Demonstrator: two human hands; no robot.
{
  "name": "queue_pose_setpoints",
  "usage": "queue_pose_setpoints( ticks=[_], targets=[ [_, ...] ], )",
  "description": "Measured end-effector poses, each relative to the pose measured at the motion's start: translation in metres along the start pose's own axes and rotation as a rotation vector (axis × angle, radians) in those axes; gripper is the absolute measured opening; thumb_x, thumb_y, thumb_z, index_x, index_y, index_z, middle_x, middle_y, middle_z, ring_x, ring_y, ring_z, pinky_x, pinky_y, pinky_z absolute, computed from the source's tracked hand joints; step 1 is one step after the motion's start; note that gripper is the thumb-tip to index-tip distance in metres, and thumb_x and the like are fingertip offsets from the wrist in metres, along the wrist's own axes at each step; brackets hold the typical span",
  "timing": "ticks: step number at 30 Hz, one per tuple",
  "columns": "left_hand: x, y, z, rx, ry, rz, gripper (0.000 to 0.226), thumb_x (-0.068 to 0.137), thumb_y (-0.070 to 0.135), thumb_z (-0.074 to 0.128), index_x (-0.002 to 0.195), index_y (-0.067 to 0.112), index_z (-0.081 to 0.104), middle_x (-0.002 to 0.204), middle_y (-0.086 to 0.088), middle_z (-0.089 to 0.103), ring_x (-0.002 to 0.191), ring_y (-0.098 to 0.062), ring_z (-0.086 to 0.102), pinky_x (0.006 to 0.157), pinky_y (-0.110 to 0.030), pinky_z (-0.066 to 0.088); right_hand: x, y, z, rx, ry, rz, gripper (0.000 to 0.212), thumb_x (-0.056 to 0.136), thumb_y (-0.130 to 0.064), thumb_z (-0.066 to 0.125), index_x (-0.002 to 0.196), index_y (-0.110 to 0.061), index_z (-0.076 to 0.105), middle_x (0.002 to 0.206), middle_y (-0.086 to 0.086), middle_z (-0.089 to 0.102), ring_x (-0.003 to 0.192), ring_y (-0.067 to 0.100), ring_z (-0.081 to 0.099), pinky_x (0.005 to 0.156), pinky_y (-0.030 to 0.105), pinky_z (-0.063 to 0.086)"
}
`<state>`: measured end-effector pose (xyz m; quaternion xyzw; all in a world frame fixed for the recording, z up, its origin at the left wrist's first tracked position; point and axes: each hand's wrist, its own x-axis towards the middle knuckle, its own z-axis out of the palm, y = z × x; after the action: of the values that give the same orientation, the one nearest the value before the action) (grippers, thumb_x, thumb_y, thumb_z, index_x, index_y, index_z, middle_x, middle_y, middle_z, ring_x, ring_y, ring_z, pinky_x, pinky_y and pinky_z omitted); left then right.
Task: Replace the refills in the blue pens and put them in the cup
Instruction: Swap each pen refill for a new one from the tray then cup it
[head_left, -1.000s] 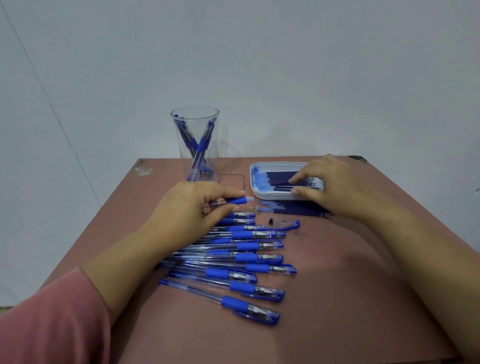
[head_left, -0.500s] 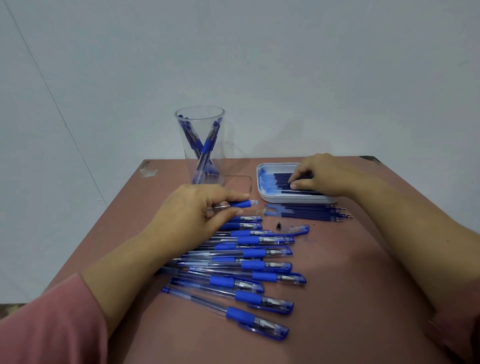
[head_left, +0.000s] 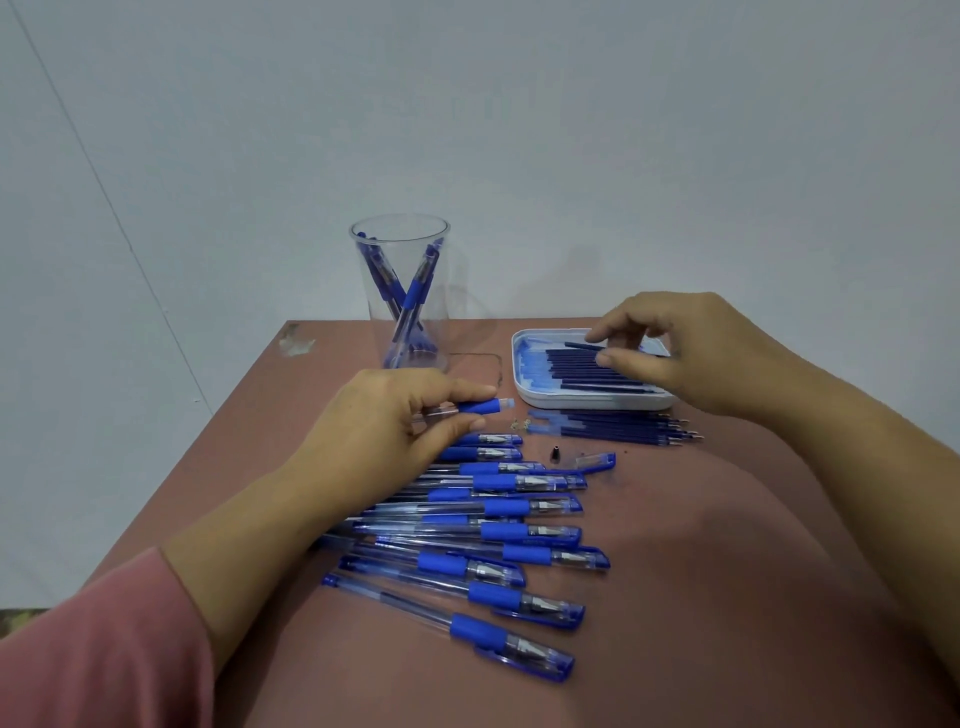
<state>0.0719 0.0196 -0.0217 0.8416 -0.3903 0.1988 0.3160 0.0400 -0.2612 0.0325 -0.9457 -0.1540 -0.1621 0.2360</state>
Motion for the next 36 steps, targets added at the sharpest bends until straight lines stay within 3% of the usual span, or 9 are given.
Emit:
queue_pose_setpoints(
  ticks=[6, 11, 17, 24, 30, 36],
  targets=[
    [0.000, 0.001, 0.002, -0.014, 0.020, -0.014, 0.030, 0.084, 0.038, 0.069, 0.114, 0.032, 0.071, 0.096, 0.021, 0.071, 0.079, 0.014, 0.060, 0.071, -0.005, 0.044, -0.040, -0.007, 0.006, 0.131, 0.069, -0.055, 0.022, 0.085, -0.015, 0.069, 0.100, -0.030, 0.069, 0.085, -0.016, 0.064, 0.085, -0.004, 0.058, 0.075, 0.003, 0.038],
    [0.000, 0.001, 0.002, -0.024, 0.040, -0.026, 0.030, 0.084, 0.040, 0.068, 0.113, 0.033, 0.070, 0.091, 0.025, 0.068, 0.076, 0.008, 0.062, 0.069, -0.007, 0.044, -0.038, -0.002, 0.022, 0.279, 0.035, -0.066, 0.029, 0.084, -0.014, 0.070, 0.098, -0.040, 0.067, 0.089, -0.012, 0.066, 0.087, 0.009, 0.062, 0.077, 0.012, 0.046],
    [0.000, 0.001, 0.002, -0.041, 0.060, -0.044, 0.031, 0.083, 0.037, 0.069, 0.113, 0.030, 0.071, 0.084, 0.033, 0.062, 0.076, 0.008, 0.061, 0.068, -0.004, 0.043, -0.036, -0.004, 0.031, 0.285, 0.027, -0.104, 0.032, 0.084, -0.015, 0.070, 0.099, -0.043, 0.066, 0.093, -0.015, 0.065, 0.087, 0.009, 0.064, 0.078, 0.012, 0.048],
    [0.000, 0.004, 0.002, -0.082, 0.047, -0.051, 0.031, 0.083, 0.037, 0.069, 0.112, 0.028, 0.072, 0.083, 0.031, 0.063, 0.073, 0.012, 0.059, 0.064, -0.002, 0.040, -0.035, -0.004, 0.036, 0.273, 0.025, -0.137, 0.024, 0.085, -0.017, 0.070, 0.103, -0.032, 0.069, 0.088, -0.011, 0.066, 0.083, 0.009, 0.063, 0.075, 0.012, 0.047],
    [0.000, 0.008, 0.002, -0.140, 0.075, -0.065, 0.030, 0.082, 0.027, 0.072, 0.111, 0.022, 0.072, 0.070, 0.034, 0.058, 0.063, 0.015, 0.055, 0.060, 0.001, 0.037, -0.035, -0.004, 0.037, 0.254, 0.014, -0.147, 0.025, 0.086, -0.017, 0.069, 0.100, -0.038, 0.067, 0.094, -0.014, 0.065, 0.083, 0.008, 0.062, 0.073, 0.011, 0.046],
    [0.000, 0.008, 0.001, -0.145, 0.070, -0.070, 0.029, 0.081, 0.025, 0.073, 0.111, 0.022, 0.072, 0.074, 0.032, 0.059, 0.063, 0.015, 0.054, 0.060, 0.001, 0.037, -0.034, -0.003, 0.032, 0.279, 0.077, -0.135, 0.020, 0.085, -0.028, 0.066, 0.097, -0.044, 0.064, 0.098, -0.021, 0.066, 0.087, 0.002, 0.064, 0.075, 0.008, 0.045]
  ],
)
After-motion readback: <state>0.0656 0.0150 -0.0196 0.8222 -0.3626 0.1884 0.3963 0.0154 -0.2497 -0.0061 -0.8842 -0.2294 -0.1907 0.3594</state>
